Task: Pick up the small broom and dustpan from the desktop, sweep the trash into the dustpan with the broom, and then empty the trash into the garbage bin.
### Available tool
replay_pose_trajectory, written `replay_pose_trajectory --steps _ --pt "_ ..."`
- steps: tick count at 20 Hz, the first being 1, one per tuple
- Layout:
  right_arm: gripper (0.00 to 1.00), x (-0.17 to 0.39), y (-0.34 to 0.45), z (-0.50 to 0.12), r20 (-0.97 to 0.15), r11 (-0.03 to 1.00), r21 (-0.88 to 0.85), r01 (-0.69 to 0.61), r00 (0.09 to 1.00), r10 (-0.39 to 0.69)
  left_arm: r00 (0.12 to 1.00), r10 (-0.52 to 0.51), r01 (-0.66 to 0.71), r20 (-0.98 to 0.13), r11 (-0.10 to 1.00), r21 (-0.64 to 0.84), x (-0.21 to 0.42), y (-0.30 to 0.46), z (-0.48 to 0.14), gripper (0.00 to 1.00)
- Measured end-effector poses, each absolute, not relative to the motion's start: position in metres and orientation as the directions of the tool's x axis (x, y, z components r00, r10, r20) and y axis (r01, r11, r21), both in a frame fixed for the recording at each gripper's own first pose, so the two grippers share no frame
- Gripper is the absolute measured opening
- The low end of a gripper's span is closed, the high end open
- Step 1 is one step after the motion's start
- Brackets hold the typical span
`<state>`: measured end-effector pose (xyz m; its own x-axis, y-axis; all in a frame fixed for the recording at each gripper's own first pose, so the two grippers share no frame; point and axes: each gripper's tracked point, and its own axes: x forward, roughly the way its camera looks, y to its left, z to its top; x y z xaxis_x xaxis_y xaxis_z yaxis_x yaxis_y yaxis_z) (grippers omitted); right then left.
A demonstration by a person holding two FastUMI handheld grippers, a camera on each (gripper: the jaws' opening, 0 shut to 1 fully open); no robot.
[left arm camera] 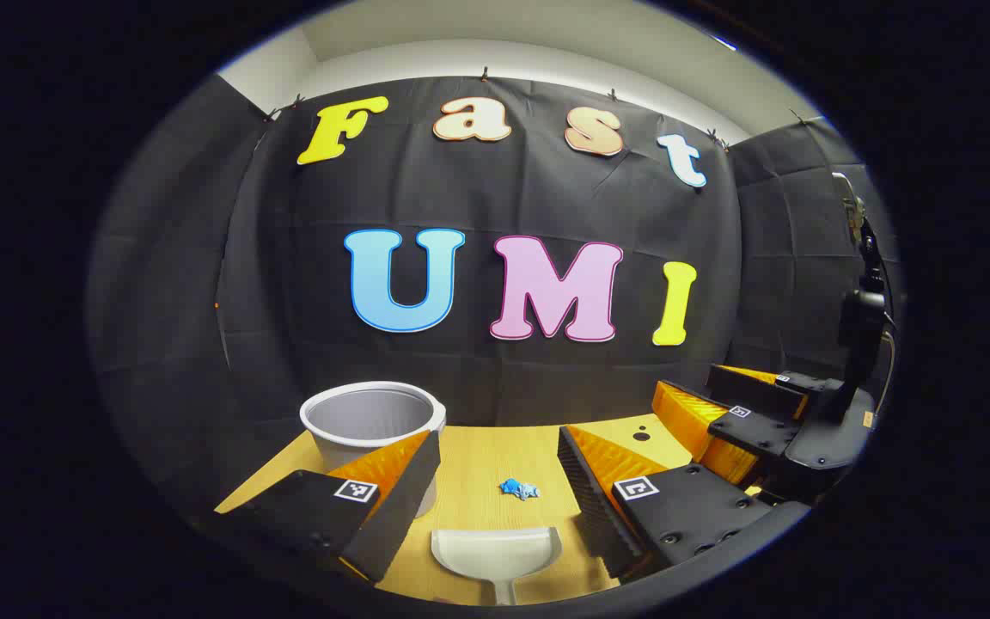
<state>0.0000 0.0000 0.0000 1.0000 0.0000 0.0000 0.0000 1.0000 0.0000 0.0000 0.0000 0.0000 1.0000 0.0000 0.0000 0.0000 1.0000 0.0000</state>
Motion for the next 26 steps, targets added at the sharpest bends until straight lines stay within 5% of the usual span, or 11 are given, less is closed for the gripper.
replay_pose_trajectory --steps 26 --pt "0.98 -0.034 -0.008 0.007 0.008 0.996 -0.062 0.069 0.998 -0.068 0.990 -0.125 0.120 0.061 0.990 0.076 -0.001 -0.018 0.009 0.82"
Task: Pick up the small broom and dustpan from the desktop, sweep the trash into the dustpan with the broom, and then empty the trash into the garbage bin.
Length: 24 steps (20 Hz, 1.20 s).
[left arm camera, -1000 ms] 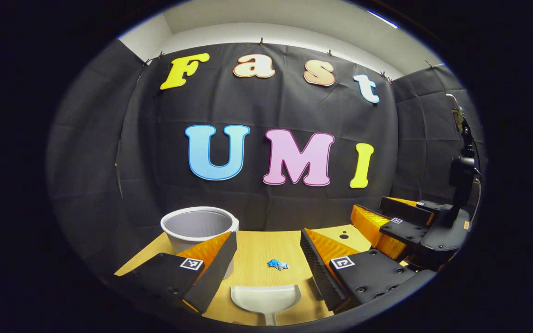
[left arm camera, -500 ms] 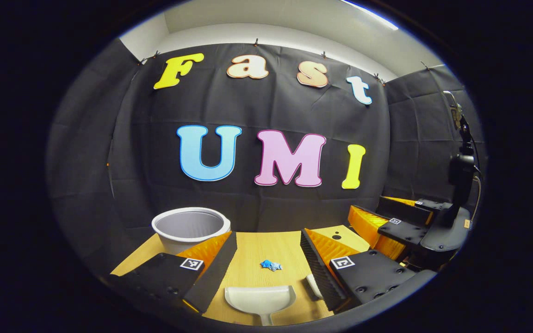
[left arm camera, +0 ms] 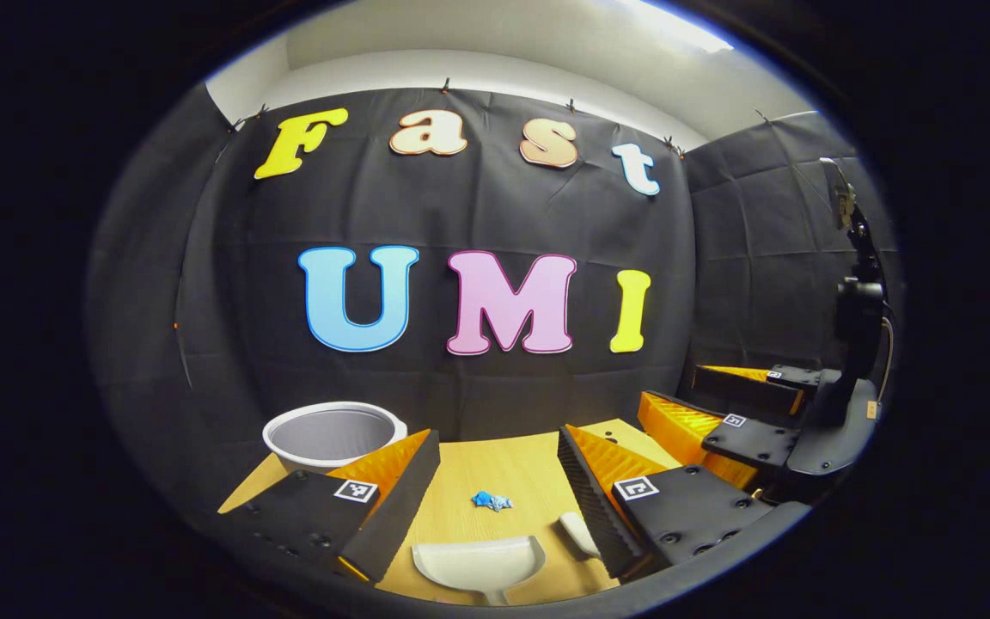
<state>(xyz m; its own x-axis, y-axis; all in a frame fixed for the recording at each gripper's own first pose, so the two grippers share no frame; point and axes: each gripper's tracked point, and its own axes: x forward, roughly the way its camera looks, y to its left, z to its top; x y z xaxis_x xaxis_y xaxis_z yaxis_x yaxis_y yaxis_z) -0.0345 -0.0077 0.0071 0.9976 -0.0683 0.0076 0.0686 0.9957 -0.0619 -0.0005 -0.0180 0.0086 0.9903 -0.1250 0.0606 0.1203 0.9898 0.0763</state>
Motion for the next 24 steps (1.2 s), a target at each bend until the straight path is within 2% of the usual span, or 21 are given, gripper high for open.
replay_pose_trajectory --steps 4,10,15,21,24 --pt "0.97 -0.047 -0.004 0.009 0.001 0.993 -0.078 0.091 0.996 -0.092 0.987 -0.131 0.125 0.090 0.990 0.069 -0.016 -0.017 0.014 0.82" --pt "0.98 -0.070 0.021 0.007 0.016 0.990 -0.080 0.115 0.993 -0.114 0.987 -0.143 0.136 0.075 0.986 0.092 -0.040 0.004 -0.017 0.82" --pt "0.98 -0.093 0.036 0.012 0.036 0.987 -0.096 0.129 0.991 -0.127 0.990 -0.139 0.139 0.018 0.990 -0.035 -0.056 0.017 -0.053 0.82" --pt "0.98 -0.103 0.013 0.002 -0.006 0.975 -0.108 0.192 0.981 -0.194 0.984 -0.164 0.159 -0.074 0.984 -0.075 -0.054 0.015 -0.077 0.82" --pt "0.98 -0.089 0.000 -0.005 -0.038 0.975 -0.110 0.192 0.980 -0.197 0.969 -0.179 0.166 -0.171 0.982 -0.085 -0.038 0.006 -0.105 0.81"
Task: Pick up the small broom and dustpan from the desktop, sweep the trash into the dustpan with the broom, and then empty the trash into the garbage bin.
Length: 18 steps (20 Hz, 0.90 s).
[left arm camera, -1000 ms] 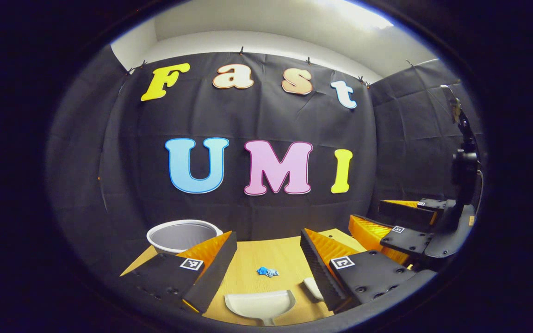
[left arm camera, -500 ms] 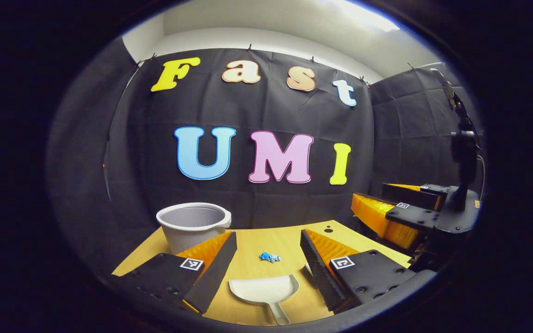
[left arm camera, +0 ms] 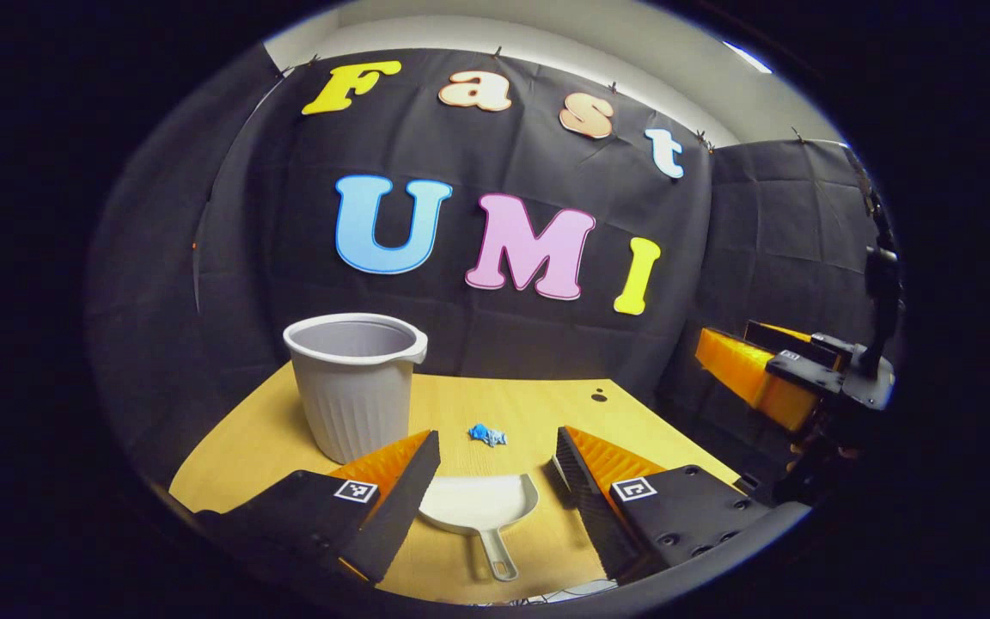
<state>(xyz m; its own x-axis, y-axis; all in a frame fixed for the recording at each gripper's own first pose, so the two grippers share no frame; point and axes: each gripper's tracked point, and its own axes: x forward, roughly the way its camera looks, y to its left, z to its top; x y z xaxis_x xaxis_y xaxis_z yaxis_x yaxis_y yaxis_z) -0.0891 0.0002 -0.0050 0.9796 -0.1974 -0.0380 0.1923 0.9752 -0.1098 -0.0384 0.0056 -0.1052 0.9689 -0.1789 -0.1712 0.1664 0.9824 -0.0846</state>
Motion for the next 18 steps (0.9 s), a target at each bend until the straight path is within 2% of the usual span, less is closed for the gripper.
replay_pose_trajectory --steps 3,5,8,13,18 --pt "0.98 -0.079 -0.009 -0.014 -0.075 0.981 -0.042 0.187 0.979 -0.190 0.935 -0.184 0.159 -0.304 0.982 -0.104 -0.021 -0.004 -0.151 0.81" --pt "0.98 -0.075 -0.018 -0.022 -0.092 0.983 -0.045 0.177 0.979 -0.180 0.860 -0.179 0.132 -0.478 0.983 -0.131 -0.015 -0.011 -0.190 0.82" --pt "0.98 -0.066 -0.028 -0.053 -0.174 0.989 -0.012 0.149 0.973 -0.149 0.751 -0.180 0.096 -0.635 0.982 -0.165 -0.008 -0.021 -0.232 0.84" --pt "0.98 -0.045 -0.038 -0.093 -0.291 0.991 0.085 0.105 0.954 -0.076 0.551 -0.113 0.037 -0.827 0.993 -0.111 -0.002 -0.024 -0.293 0.84" --pt "0.98 -0.033 -0.028 -0.134 -0.443 0.975 0.219 0.037 0.894 0.065 0.371 -0.092 -0.035 -0.924 0.993 -0.112 0.024 -0.026 -0.325 0.84"
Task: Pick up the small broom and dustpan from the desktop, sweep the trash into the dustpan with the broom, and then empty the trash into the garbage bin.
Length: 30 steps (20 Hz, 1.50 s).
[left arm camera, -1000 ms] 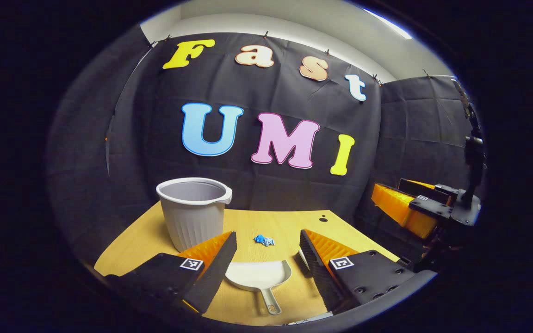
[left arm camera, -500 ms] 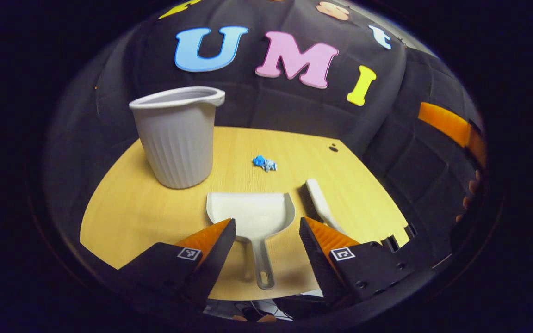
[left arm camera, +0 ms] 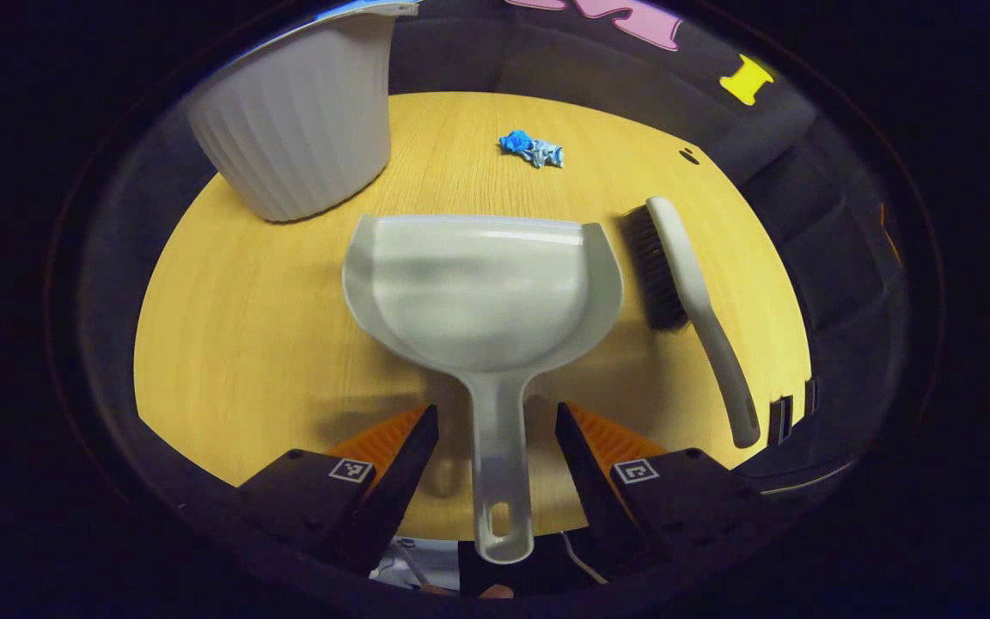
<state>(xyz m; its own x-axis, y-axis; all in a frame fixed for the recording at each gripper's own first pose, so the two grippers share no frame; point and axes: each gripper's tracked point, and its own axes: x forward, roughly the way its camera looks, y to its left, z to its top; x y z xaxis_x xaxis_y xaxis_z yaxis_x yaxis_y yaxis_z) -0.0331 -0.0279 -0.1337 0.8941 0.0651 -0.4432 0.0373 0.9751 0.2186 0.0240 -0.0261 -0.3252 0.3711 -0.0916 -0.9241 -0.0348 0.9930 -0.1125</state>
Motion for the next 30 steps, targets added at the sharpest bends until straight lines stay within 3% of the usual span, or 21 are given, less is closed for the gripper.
replay_pose_trajectory --steps 2,5,7,11,16,18,19,20,26,30 --pt "0.98 -0.030 -0.035 -0.144 -0.477 0.962 0.270 0.048 0.874 0.090 0.308 -0.068 -0.035 -0.949 0.996 -0.083 0.034 -0.030 -0.329 0.84" --pt "0.98 -0.033 -0.044 -0.154 -0.501 0.937 0.340 0.082 0.859 0.107 0.262 -0.004 -0.026 -0.965 1.000 -0.011 0.045 -0.028 -0.332 0.55" --pt "0.97 -0.036 -0.051 -0.169 -0.537 0.940 0.327 0.096 0.838 0.101 0.205 0.003 -0.048 -0.979 0.999 -0.007 0.040 -0.030 -0.336 0.56" --pt "0.97 -0.047 -0.049 -0.188 -0.608 0.941 0.324 0.096 0.783 0.130 0.186 -0.016 -0.060 -0.982 0.998 -0.028 0.047 -0.029 -0.335 0.32" --pt "0.98 -0.046 -0.021 -0.226 -0.715 0.954 0.294 0.060 0.676 0.178 0.178 -0.012 -0.062 -0.984 0.998 -0.023 0.045 -0.027 -0.337 0.29" --pt "0.97 -0.057 -0.011 -0.260 -0.801 0.948 0.303 0.101 0.566 0.195 0.194 -0.038 -0.054 -0.980 0.997 -0.050 0.045 -0.027 -0.337 0.29" --pt "0.86 -0.064 -0.009 -0.274 -0.840 0.949 0.287 0.128 0.510 0.185 0.206 -0.053 -0.053 -0.977 0.996 -0.065 0.045 -0.027 -0.338 0.29" --pt "0.99 -0.069 -0.008 -0.290 -0.873 0.954 0.261 0.146 0.457 0.169 0.221 -0.066 -0.052 -0.973 0.995 -0.079 0.045 -0.026 -0.338 0.29" --pt "0.99 -0.092 -0.008 -0.363 -0.980 0.979 0.120 0.166 0.178 0.089 0.293 -0.102 -0.042 -0.950 0.992 -0.120 0.043 -0.026 -0.342 0.29" --pt "0.99 -0.088 -0.007 -0.380 -0.993 0.984 0.083 0.160 0.098 0.068 0.319 -0.128 -0.031 -0.939 0.989 -0.146 0.041 -0.024 -0.342 0.29"
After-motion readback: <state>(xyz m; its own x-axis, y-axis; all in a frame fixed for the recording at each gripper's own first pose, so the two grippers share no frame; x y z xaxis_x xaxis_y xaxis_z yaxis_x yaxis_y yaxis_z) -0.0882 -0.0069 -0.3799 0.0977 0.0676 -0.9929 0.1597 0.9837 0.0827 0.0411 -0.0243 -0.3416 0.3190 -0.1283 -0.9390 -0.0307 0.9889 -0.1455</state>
